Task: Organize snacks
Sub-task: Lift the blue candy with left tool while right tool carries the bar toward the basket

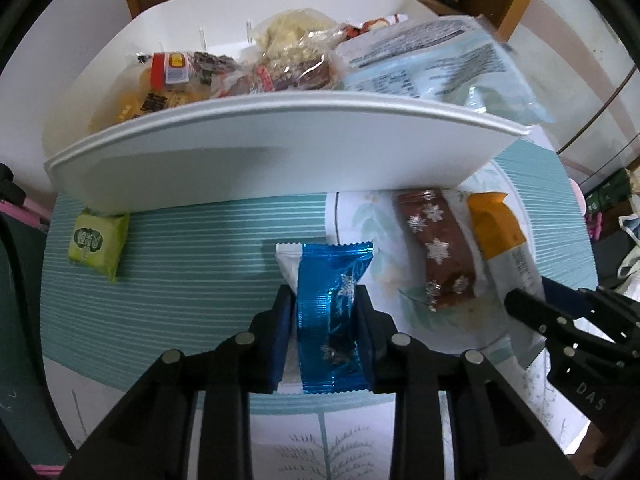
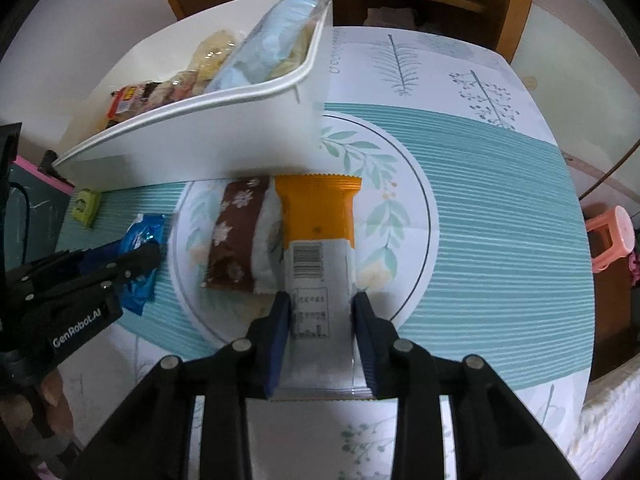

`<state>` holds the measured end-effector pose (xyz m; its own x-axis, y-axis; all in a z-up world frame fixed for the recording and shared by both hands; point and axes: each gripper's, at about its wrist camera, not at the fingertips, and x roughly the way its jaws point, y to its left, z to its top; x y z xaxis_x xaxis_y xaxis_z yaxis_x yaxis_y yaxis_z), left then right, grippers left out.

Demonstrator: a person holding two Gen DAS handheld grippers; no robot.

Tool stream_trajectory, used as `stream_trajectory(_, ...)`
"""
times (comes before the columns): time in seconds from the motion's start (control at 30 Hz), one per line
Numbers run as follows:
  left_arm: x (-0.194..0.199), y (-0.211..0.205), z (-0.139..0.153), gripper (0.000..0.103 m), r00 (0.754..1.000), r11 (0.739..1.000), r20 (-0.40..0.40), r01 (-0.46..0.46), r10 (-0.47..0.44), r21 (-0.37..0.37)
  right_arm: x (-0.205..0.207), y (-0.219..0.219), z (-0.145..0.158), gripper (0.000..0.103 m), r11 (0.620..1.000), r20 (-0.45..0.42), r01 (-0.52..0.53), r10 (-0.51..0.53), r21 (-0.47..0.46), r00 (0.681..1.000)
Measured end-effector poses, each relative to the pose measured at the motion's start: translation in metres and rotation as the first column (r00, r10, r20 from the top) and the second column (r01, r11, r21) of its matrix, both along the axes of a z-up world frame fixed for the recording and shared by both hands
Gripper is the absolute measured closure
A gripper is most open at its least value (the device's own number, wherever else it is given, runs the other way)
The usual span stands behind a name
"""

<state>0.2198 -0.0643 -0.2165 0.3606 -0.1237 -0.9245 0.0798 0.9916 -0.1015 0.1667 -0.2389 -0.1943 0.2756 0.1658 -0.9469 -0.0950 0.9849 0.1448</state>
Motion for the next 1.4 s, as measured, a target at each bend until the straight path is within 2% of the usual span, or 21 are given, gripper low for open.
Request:
stream_trajectory(0.33,-0.027,0.006,0.051,0.076,0.998,0.998,0.055,0.035,-0.033,-0.046,-0.018,0.001,0.036,0.071,0.997,0.048,-0.038,0.036,0.059,0.998)
stream_trajectory(0.67,-0.049,0.022,0.116,0.076,0.99,0.998,0.141,0.021,-0.011,-0.064,-0.017,0.014,0.094,0.071,0.986,0.161,-0.102,0.08,0.129,0.984)
stream_trajectory(0.93,-0.028,0.04,0.161,0.076,0.982,0.999,0.189,0.002,0.008,-0.054,0.002,0.037,0.146,0.071,0.975,0.269,-0.168,0.125,0.144,0.955)
stream_trajectory(1.17,-0.004,0.051,0.194,0.076,0.965,1.0,0.263,-0.003,0.007,-0.016,0.033,0.055,0.184,0.071,0.973,0.349,-0.191,0.134,0.133,0.927)
stream_trajectory(1.4,0.026,0.065,0.211,0.076,0.953,1.0,0.302,-0.018,0.013,0.014,0.066,0.066,0.2,0.071,0.977,0.373,-0.175,0.118,0.122,0.92)
